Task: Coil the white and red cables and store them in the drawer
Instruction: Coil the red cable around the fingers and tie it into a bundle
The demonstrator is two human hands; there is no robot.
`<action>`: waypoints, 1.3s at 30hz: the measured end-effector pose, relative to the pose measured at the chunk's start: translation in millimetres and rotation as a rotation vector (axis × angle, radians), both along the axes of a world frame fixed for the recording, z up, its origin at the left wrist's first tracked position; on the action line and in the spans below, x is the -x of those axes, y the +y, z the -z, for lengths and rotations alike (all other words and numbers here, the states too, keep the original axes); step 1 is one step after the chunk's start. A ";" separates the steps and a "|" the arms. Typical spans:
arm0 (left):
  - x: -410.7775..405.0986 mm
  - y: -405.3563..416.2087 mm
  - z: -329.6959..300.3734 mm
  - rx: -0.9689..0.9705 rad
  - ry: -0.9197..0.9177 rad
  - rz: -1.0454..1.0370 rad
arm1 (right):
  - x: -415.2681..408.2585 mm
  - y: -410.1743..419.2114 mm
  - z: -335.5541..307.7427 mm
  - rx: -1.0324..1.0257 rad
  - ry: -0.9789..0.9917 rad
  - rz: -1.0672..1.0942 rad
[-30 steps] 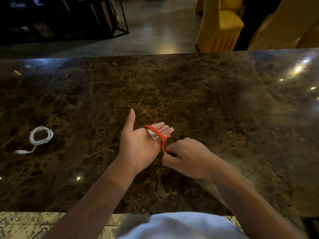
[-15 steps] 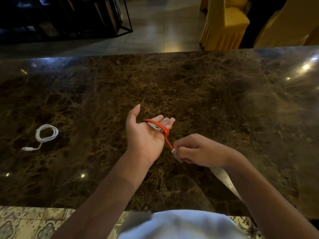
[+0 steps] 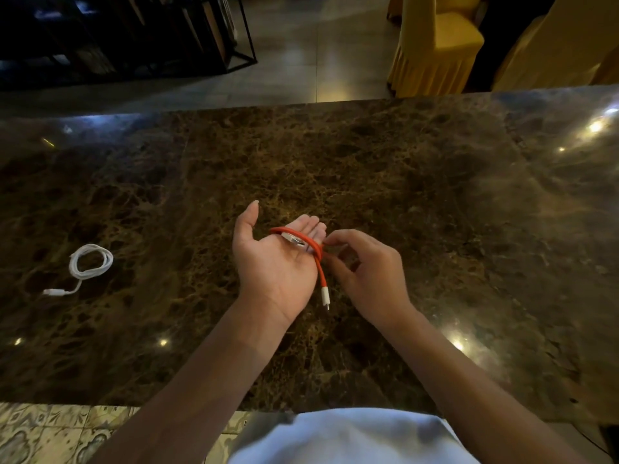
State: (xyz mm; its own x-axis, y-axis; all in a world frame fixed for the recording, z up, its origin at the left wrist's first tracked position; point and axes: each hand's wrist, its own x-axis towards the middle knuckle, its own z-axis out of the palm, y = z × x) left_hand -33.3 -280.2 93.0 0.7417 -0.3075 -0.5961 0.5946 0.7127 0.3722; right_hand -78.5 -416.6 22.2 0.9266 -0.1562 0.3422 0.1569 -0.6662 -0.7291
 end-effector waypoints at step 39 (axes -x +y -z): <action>-4.6 -7.6 49.0 -0.647 -0.464 0.373 | -23.5 20.6 -17.5 -0.622 1.077 -0.238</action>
